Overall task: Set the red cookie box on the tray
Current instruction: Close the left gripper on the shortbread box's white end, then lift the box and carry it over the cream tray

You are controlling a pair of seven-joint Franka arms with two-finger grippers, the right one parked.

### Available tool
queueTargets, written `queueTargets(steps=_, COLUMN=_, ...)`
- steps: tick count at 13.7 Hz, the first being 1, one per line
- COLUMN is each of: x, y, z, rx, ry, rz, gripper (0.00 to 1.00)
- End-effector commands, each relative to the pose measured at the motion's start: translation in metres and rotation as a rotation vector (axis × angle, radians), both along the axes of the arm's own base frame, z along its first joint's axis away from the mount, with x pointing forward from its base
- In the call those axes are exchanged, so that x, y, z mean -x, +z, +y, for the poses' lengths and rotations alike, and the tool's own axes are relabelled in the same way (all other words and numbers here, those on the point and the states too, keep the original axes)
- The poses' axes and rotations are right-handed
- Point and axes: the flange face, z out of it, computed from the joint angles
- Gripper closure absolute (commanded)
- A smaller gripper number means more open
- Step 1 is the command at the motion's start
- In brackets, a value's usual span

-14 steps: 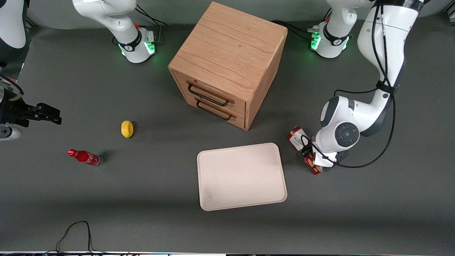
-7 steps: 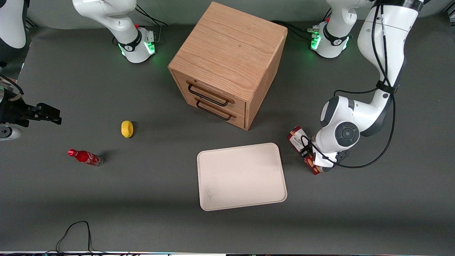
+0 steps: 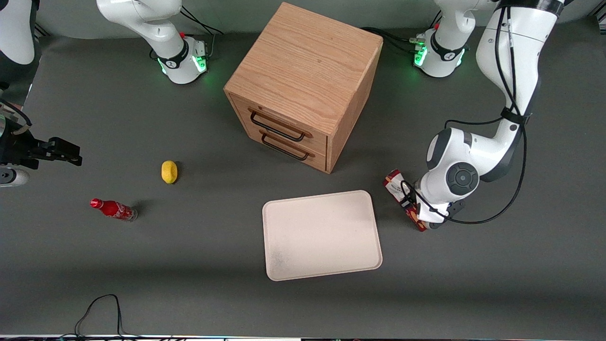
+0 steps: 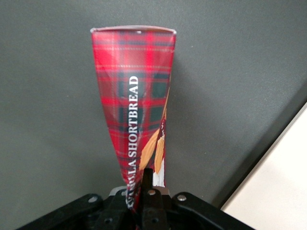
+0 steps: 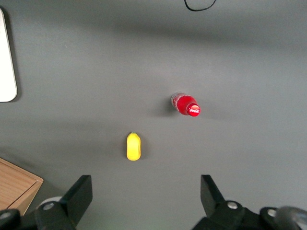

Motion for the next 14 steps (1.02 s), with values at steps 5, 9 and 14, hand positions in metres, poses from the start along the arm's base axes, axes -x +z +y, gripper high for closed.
queueTargets(steps=5, x=0.023, y=0.125, z=-0.005, rx=-0.058, ry=-0.075, rz=0.011, gripper=1.00)
queueTargets(steps=9, x=0.044, y=0.232, z=-0.008, rx=-0.047, ry=-0.135, rz=0.010, gripper=1.00)
queueTargets(steps=14, x=0.044, y=0.309, z=-0.002, rx=0.003, ry=-0.195, rz=0.018, gripper=1.00)
